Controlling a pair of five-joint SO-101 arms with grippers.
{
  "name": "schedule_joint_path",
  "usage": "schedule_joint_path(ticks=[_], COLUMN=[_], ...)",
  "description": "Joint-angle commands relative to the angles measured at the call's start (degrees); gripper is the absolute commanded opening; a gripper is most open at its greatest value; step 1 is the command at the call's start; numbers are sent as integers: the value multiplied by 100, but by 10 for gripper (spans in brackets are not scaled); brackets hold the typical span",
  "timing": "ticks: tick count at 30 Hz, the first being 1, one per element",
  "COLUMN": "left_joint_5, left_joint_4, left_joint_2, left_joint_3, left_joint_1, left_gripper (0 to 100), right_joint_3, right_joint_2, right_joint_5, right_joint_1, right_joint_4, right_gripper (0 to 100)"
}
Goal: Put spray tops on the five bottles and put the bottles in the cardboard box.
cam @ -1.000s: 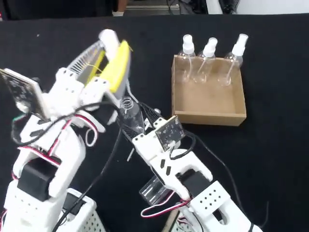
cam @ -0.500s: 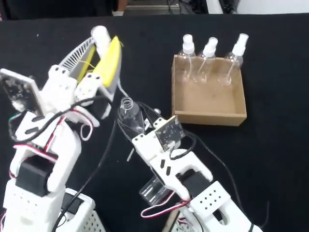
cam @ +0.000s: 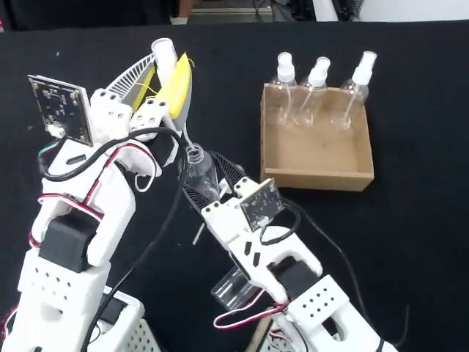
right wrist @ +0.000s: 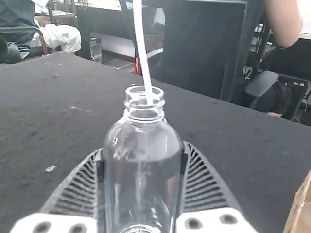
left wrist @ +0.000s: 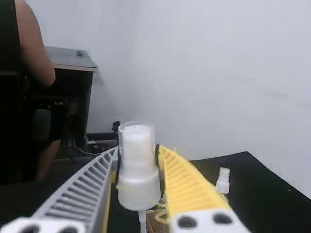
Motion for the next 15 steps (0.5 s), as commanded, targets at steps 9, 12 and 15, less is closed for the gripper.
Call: schedule_joint_path(ticks=[9, 12, 15], left_joint_5=[-396, -677, -668], left_joint_4=[-185, -141, 211], left_joint_2=[686, 1248, 1363], left_joint_3=[-321, -523, -725], left_joint_1=[286, 374, 391], left_gripper=[33, 34, 40], right_joint_3=[-180, -180, -180], right_joint_2=[-92, -92, -92], right_joint_5=[-9, -9, -9], right_joint_1=[176, 185, 185], right_joint_4=[-176, -176, -176], right_gripper=[11, 11, 11])
